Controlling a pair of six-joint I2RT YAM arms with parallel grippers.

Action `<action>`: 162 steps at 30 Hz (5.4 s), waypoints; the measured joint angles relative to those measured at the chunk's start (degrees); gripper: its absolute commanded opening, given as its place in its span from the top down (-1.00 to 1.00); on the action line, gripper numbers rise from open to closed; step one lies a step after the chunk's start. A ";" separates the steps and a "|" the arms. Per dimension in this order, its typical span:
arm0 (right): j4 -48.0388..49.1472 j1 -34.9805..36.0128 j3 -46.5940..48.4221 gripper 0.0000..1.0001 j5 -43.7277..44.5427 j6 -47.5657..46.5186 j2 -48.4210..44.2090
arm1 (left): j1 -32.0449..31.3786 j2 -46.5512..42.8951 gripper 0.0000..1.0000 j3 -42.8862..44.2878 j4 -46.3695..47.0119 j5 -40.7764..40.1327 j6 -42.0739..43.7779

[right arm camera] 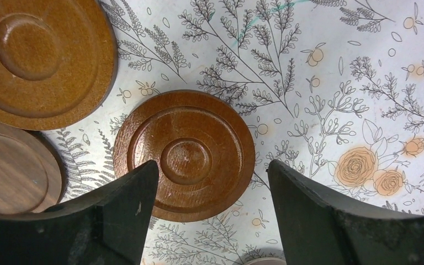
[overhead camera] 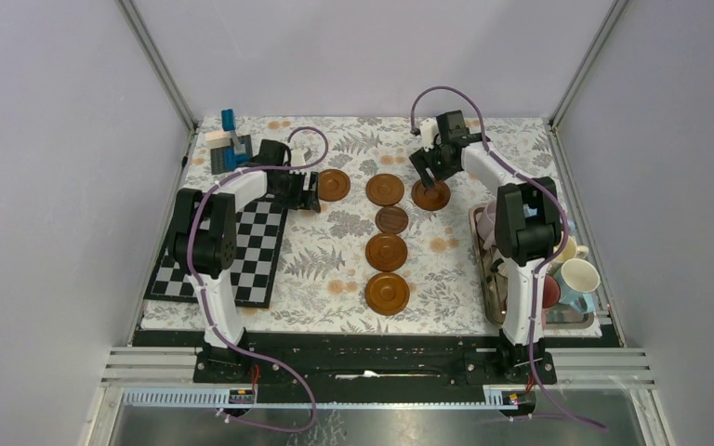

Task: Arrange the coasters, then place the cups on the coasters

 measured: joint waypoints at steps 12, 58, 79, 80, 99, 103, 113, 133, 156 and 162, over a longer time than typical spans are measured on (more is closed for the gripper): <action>0.39 -0.02 0.09 -0.45 3.23 -1.22 4.79 | -0.33 -2.27 -0.67 -0.55 -0.46 3.30 1.27; -5.07 -3.02 -12.41 -0.65 -11.96 6.40 -26.95 | -32.06 -0.76 -0.48 -2.43 4.17 -11.47 8.72; -8.68 8.57 -37.00 -0.55 -15.85 -0.02 -39.93 | -7.45 -10.32 0.02 -15.15 4.90 -5.64 9.79; -8.28 8.98 -37.40 -0.55 -15.76 0.00 -39.93 | -7.10 -10.29 0.02 -15.15 4.96 -5.53 9.75; -2.32 22.36 -43.54 -0.57 -7.96 -0.87 -39.32 | -6.32 -9.35 -0.60 -11.82 1.03 -3.43 6.84; -1.03 26.32 -43.54 -0.58 -6.34 -0.85 -37.73 | -5.09 -11.19 -0.75 -9.75 -2.08 -1.29 5.38; 3.76 35.69 -43.93 -0.61 -0.63 -0.83 -32.20 | 5.44 -18.80 -0.92 -2.54 -4.61 8.37 -0.87; 5.03 29.20 -43.78 -0.30 4.96 -2.36 -27.47 | 2.97 -20.24 -0.64 -5.01 -2.99 10.73 -0.15; 3.72 4.39 -29.59 -0.23 3.43 -5.25 -17.46 | -20.87 -9.55 -0.17 -5.35 11.43 2.27 4.15; 3.26 3.56 -28.68 -0.26 2.80 -5.09 -16.22 | -22.25 -7.48 -0.16 -5.62 17.42 1.09 2.43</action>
